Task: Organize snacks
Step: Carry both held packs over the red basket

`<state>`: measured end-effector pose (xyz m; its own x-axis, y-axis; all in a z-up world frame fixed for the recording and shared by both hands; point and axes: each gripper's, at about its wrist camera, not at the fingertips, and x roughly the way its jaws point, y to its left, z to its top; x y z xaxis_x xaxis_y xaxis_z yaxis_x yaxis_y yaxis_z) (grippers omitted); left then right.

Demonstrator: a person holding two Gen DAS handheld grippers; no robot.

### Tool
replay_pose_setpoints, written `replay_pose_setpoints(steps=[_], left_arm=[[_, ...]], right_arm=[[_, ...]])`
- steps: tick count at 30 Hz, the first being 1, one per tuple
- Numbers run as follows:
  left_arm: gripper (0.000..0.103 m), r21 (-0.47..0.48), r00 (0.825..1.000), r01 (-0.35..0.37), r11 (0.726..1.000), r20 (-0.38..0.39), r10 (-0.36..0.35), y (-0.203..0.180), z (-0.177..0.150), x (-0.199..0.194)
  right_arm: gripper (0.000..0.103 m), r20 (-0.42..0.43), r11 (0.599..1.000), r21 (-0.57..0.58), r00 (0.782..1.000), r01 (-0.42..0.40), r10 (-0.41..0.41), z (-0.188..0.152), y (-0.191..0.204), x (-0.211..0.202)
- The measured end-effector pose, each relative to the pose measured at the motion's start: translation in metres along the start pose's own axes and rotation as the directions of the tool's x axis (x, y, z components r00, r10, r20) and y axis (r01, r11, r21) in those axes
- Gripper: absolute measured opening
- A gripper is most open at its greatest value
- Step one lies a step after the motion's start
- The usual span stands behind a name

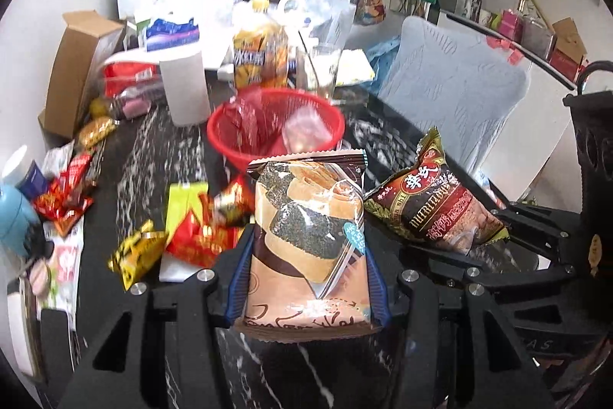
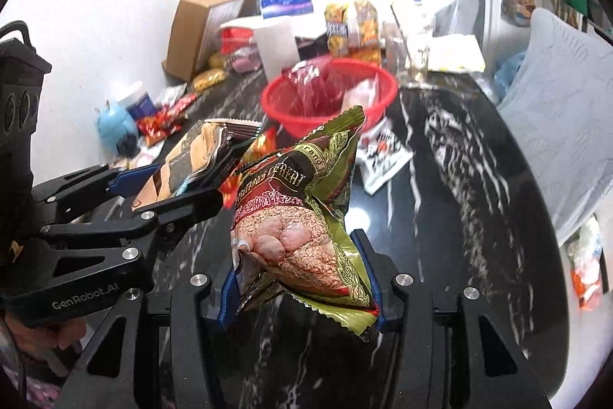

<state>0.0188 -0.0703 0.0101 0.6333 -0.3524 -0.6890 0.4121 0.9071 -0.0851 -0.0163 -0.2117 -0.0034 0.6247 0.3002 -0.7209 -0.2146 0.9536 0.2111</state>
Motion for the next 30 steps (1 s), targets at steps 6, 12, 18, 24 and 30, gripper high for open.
replay_pose_setpoints(steps=[6, 12, 18, 24, 30], left_arm=[[0.050, -0.003, 0.998, 0.006, 1.000, 0.066, -0.005, 0.001, 0.026, -0.001], [0.050, -0.003, 0.993, -0.005, 1.000, 0.118, 0.006, 0.006, 0.052, 0.003], [0.050, 0.000, 0.986, 0.004, 1.000, 0.166, -0.004, 0.010, 0.082, 0.011], [0.050, -0.025, 0.982, 0.016, 1.000, 0.187, -0.011, 0.022, 0.111, 0.031], [0.050, -0.041, 0.981, -0.006, 0.999, 0.191, 0.014, 0.035, 0.131, 0.055]], right_arm=[[0.050, 0.051, 1.000, 0.019, 0.999, 0.008, -0.009, 0.022, -0.011, -0.006], [0.050, 0.094, 0.999, 0.032, 0.995, 0.039, -0.042, 0.047, -0.024, -0.006], [0.050, 0.123, 0.999, 0.006, 0.991, 0.054, -0.054, 0.078, -0.033, 0.000], [0.050, 0.157, 0.998, -0.009, 0.985, 0.067, -0.065, 0.108, -0.040, 0.009], [0.051, 0.177, 0.997, -0.020, 0.982, 0.071, -0.066, 0.135, -0.047, 0.026]])
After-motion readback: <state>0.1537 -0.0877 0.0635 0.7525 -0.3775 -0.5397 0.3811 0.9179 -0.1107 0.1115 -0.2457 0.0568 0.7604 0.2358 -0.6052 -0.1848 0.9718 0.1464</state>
